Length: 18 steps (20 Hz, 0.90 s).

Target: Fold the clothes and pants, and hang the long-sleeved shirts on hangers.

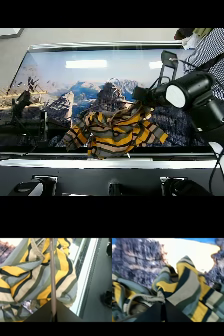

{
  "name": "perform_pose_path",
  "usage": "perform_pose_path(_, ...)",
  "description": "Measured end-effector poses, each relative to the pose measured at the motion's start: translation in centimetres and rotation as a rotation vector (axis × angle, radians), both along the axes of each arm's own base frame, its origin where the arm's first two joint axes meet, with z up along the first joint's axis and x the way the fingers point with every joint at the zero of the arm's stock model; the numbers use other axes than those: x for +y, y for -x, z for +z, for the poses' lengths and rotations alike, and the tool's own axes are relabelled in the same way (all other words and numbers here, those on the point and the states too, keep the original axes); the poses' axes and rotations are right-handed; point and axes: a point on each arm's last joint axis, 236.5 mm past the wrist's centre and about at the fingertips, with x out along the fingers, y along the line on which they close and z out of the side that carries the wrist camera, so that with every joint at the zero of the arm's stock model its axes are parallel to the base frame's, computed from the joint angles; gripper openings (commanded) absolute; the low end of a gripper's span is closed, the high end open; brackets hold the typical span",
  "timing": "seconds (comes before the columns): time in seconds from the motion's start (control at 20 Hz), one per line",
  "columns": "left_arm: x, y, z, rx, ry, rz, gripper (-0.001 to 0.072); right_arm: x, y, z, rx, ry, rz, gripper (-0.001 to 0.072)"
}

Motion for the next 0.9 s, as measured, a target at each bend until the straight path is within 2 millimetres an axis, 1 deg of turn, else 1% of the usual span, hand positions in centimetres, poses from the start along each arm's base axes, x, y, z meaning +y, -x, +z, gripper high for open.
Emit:
perform_pose_path(0.2, -1.7, -0.7, -0.1, -0.018, 0.004, 0.003, 0.0020, 0.6, -0.3, 2.2, -0.048, -0.040, 0.009, 0.0023)
perform_pose_path(0.35, -3.2, -1.0, -0.5, -0.022, 0.006, -0.009, 0.0020, 0.8, -0.2, 3.0, -0.060, -0.060, 0.017, 0.0023)
perform_pose_path(0.6, -5.4, -1.9, -1.1, -0.040, 0.010, -0.004, 0.0020, 0.9, 0.3, 4.0, -0.077, -0.079, 0.025, 0.0023)
perform_pose_path(0.9, -7.3, -3.0, -1.1, -0.020, 0.067, 0.015, 0.0020, 1.0, 0.3, 4.4, -0.091, -0.085, 0.036, 0.0024)
